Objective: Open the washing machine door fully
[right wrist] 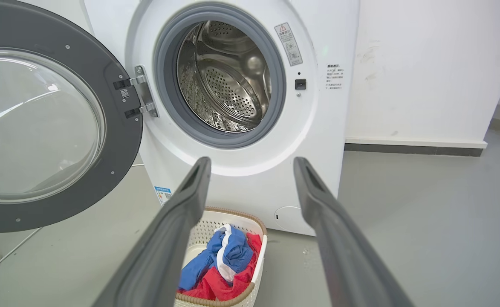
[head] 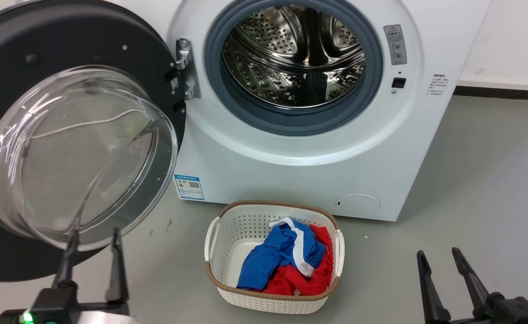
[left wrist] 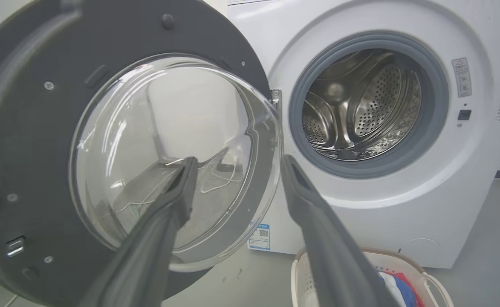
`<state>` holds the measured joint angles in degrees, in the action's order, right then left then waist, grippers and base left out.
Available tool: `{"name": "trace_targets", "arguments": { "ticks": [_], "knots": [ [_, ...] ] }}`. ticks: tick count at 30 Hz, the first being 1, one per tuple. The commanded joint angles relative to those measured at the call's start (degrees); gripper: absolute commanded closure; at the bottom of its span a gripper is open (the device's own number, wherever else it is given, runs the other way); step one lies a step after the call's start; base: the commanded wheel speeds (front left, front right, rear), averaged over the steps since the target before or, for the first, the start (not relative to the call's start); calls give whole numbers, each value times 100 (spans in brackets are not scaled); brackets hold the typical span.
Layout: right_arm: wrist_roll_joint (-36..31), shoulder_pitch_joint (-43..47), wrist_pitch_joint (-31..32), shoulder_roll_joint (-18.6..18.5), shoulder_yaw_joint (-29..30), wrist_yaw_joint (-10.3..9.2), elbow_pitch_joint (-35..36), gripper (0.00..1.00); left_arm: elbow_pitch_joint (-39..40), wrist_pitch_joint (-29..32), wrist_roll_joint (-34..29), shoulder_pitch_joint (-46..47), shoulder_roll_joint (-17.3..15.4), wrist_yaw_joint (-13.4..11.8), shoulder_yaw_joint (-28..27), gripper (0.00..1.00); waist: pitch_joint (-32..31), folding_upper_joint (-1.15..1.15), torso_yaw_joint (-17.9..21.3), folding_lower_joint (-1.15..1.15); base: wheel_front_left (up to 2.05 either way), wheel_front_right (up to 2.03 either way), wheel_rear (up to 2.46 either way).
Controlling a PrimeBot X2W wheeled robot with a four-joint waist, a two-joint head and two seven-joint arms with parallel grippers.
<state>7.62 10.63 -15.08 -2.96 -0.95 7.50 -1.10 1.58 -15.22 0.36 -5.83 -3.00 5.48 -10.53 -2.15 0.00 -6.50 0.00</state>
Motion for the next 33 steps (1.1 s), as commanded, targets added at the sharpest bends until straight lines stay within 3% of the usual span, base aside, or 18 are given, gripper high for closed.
{"name": "trace_targets", "arguments": {
  "ticks": [1, 17, 25, 33],
  "knots": [
    [21, 41, -12, 17, 9, -1, 40, 0, 43, 13, 39, -91, 12, -14, 82, 0, -13, 0, 48, 0, 0, 0, 0],
    [-67, 159, -12, 17, 232, 0, 602, 0, 201, 13, 286, -340, 15, -115, 1115, 0, -46, 0, 532, 0, 0, 0, 0],
    [-36, 293, -12, 17, 286, -1, 743, 0, 25, 13, 345, -418, 14, -489, 1215, 0, -53, 0, 662, 0, 0, 0, 0],
    [9, 363, -12, 17, 305, -1, 680, 0, -179, 13, 478, -452, 15, -561, 1218, 0, -59, 0, 673, 0, 0, 0, 0]
  ]
}}
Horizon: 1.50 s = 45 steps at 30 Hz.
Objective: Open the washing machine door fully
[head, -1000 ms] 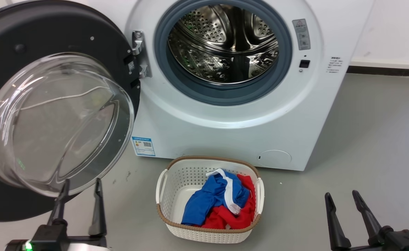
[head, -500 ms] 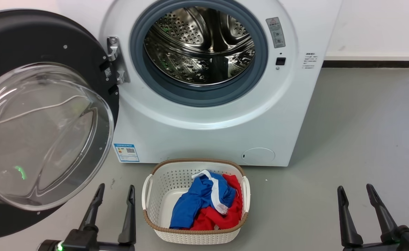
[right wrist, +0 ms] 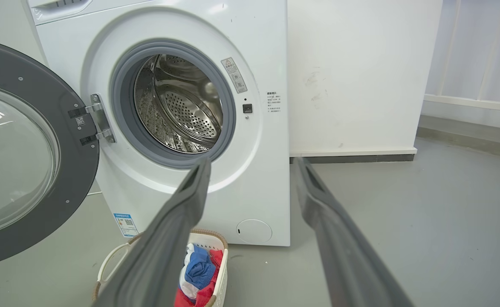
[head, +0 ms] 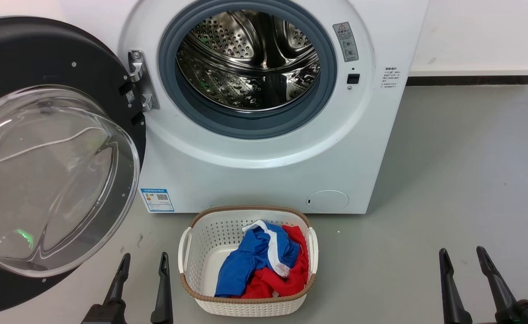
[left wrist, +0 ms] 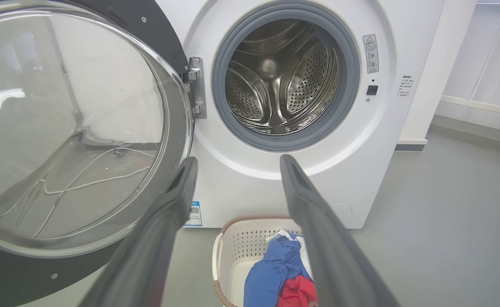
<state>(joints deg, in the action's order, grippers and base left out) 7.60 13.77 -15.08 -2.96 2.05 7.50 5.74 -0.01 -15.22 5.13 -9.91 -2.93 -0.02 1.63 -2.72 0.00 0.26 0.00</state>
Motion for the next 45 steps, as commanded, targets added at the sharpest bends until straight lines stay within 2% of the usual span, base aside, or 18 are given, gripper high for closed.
{"name": "trace_targets", "arguments": {
  "ticks": [1, 8, 9, 16, 21, 45],
  "knots": [
    [19, 49, -12, 17, 5, -1, -10, 0, -34, 13, 16, -37, 6, -19, 2, 0, -5, 0, -5, 0, 0, 0, 0],
    [42, 55, -12, 17, 1, -1, -51, 0, -107, 13, 56, -2, 6, -64, -5, 0, -36, 0, -23, 0, 0, 0, 0],
    [45, 22, 0, 0, -2, 0, -43, 100, -108, 0, 53, -9, 1, -67, -7, 100, -37, 0, -23, 0, 0, 0, 0],
    [164, 49, 44, -4, -31, 0, -315, 100, -412, 24, 186, -54, 2, -55, -4, 100, -37, 0, -23, 0, 0, 0, 0],
    [920, -120, 173, -52, -52, 0, -440, 100, -495, 194, 917, 90, -9, 13, -60, 100, -21, 0, -23, 0, 0, 0, 0],
    [3303, -694, 628, -164, -71, 0, -887, 100, -760, 755, 3259, 561, -34, 235, -253, 100, 40, 0, -23, 0, 0, 0, 0]
  ]
}}
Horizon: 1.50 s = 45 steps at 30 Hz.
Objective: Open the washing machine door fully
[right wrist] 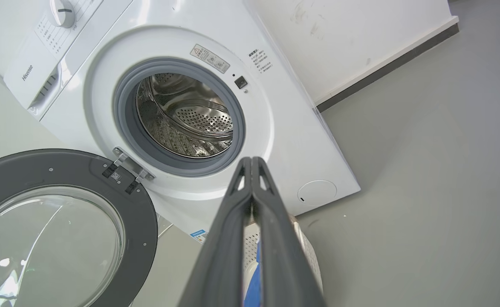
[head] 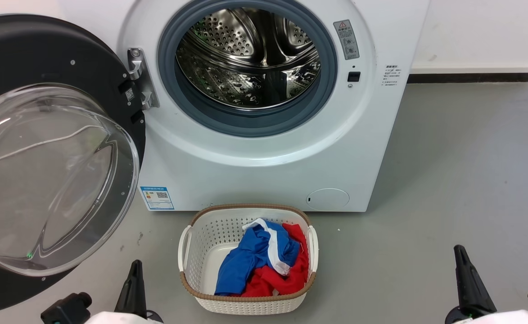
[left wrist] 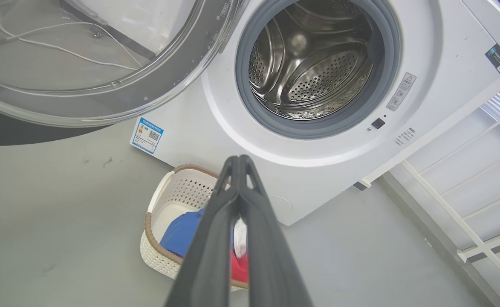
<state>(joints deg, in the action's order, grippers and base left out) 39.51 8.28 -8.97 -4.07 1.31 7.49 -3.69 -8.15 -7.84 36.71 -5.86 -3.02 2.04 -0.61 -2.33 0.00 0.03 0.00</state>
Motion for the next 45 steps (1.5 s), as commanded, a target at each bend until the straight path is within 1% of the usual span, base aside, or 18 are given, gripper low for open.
{"name": "trace_targets", "arguments": {
  "ticks": [1, 16, 31, 32, 45],
  "knots": [
    [198, -164, 37, -55, 4, 1, 39, 100, 44, 37, 189, 172, -26, 39, -37, 100, 3, 0, 0, 0, 0, 0, 0],
    [1411, -462, 306, -83, 34, 1, -193, 100, -95, 338, 1404, 413, -33, 156, -145, 100, 42, 0, -1, 0, 0, 0, 0],
    [2435, -713, 552, -92, 78, 1, -396, 100, -215, 604, 2446, 620, -34, 261, -249, 100, 82, 0, -1, 0, 0, 0, 0],
    [2620, -756, 599, -93, 89, 1, -438, 100, -236, 655, 2635, 665, -34, 276, -267, 100, 90, 0, -1, 0, 0, 0, 0],
    [3365, -938, 799, -88, 135, 1, -590, 100, -331, 850, 3403, 818, -32, 353, -340, 100, 124, 0, -1, 0, 0, 0, 0]
  ]
}}
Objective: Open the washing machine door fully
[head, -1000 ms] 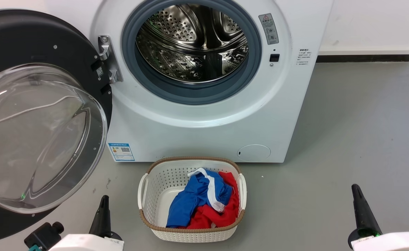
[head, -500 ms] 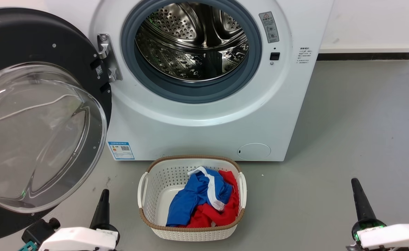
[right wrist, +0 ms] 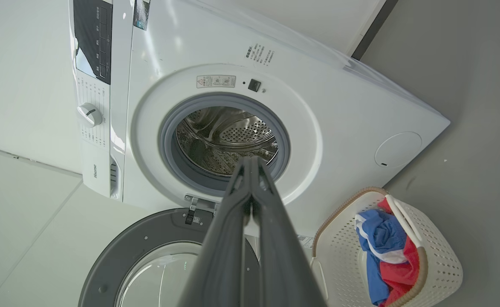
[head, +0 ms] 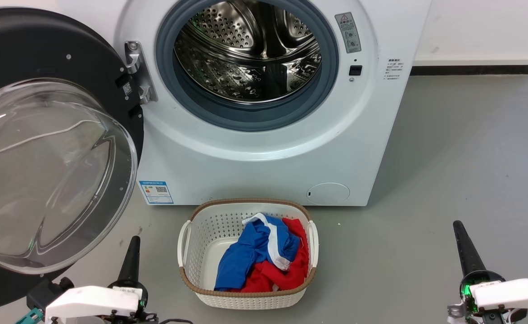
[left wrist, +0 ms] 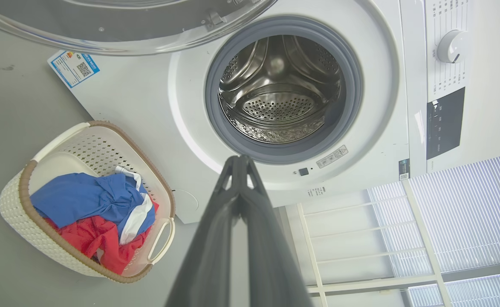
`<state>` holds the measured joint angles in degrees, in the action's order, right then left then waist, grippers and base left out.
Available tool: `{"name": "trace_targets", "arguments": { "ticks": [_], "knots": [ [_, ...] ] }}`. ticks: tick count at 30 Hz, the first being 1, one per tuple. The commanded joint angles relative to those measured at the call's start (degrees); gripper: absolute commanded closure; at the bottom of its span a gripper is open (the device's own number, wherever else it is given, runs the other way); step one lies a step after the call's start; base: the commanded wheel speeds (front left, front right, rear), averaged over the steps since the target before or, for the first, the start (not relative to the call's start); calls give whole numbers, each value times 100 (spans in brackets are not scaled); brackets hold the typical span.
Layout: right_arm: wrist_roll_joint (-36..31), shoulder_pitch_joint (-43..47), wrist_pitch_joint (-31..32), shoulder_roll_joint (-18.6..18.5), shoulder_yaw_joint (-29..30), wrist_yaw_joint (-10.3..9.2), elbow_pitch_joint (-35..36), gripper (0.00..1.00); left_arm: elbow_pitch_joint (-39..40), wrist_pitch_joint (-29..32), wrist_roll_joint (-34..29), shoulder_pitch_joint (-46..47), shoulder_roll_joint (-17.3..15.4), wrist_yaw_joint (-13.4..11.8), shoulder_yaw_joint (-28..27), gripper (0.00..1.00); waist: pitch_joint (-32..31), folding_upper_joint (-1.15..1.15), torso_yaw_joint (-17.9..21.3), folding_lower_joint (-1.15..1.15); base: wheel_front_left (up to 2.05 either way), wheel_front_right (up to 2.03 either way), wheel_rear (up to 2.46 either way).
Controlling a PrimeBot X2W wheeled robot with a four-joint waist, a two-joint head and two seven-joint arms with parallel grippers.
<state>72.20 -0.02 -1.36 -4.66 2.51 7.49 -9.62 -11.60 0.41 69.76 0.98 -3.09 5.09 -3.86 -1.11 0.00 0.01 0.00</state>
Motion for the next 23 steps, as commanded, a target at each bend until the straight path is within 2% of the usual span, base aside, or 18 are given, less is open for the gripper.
{"name": "trace_targets", "arguments": {
  "ticks": [1, 23],
  "knots": [
    [153, -126, 48, -28, 18, 1, -10, 100, 8, 41, 156, 141, -24, 54, -21, 100, 4, 0, 0, 0, 0, 0, 0],
    [1178, -399, 338, -6, 101, 1, -224, 100, -121, 317, 1222, 355, -18, 150, -134, 100, 60, 0, -1, 0, 0, 0, 0]
  ]
}}
